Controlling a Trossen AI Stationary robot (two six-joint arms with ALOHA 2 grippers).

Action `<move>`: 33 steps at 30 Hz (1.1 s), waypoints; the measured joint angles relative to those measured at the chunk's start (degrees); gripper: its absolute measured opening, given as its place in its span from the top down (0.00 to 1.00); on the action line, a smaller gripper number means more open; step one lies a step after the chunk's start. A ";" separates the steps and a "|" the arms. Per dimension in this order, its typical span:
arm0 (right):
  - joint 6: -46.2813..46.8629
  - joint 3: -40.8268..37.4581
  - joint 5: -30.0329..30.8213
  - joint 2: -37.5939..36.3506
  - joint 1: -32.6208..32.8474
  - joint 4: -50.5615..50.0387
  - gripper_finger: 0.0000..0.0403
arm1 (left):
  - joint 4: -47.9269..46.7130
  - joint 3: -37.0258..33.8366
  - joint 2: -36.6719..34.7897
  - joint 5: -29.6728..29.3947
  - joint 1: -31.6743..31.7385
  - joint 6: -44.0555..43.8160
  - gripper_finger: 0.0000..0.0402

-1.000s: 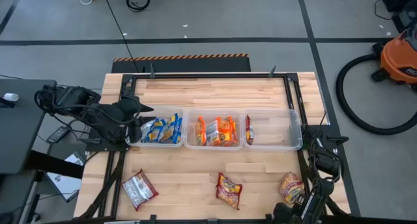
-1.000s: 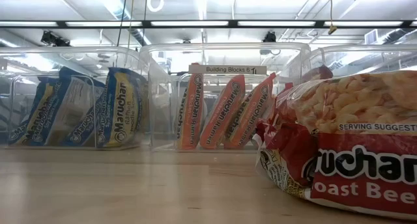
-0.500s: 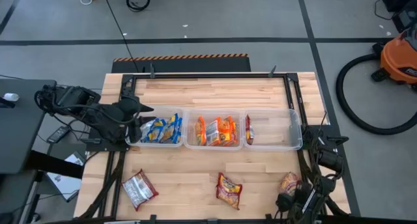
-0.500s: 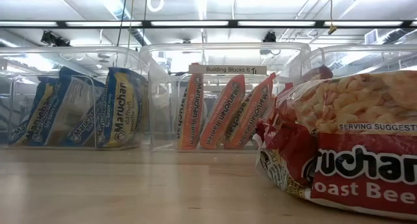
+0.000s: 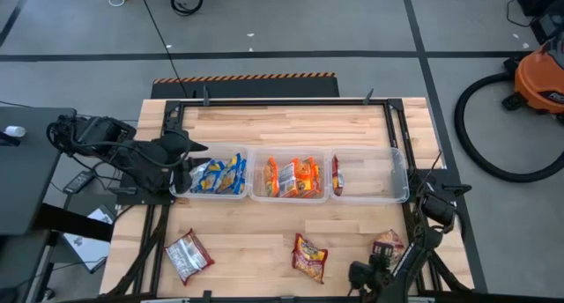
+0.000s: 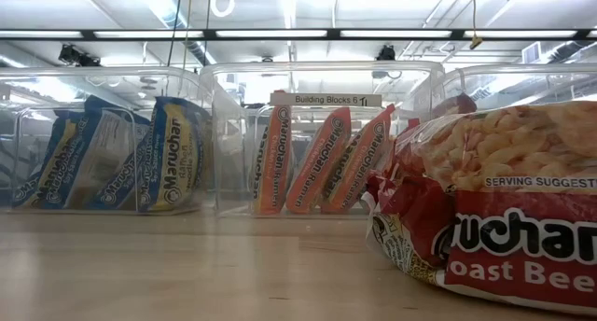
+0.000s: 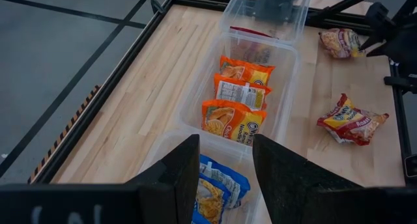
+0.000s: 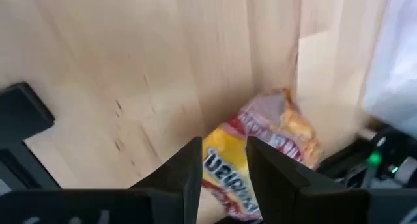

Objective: Sort Maruchan noodles
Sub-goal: Put the red noodle pack into the right transparent bin

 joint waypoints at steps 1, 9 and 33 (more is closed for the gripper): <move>-1.32 0.43 0.12 0.00 -0.42 -0.37 0.69 | -0.01 0.00 0.00 0.00 -0.01 -0.01 0.63; -23.03 2.19 -10.22 -0.04 -1.09 -1.51 0.63 | -0.02 0.00 0.00 0.00 -0.01 0.00 0.63; -95.59 -0.74 -27.38 0.02 -9.09 3.98 0.41 | 0.00 0.00 0.00 0.00 0.01 -0.02 0.63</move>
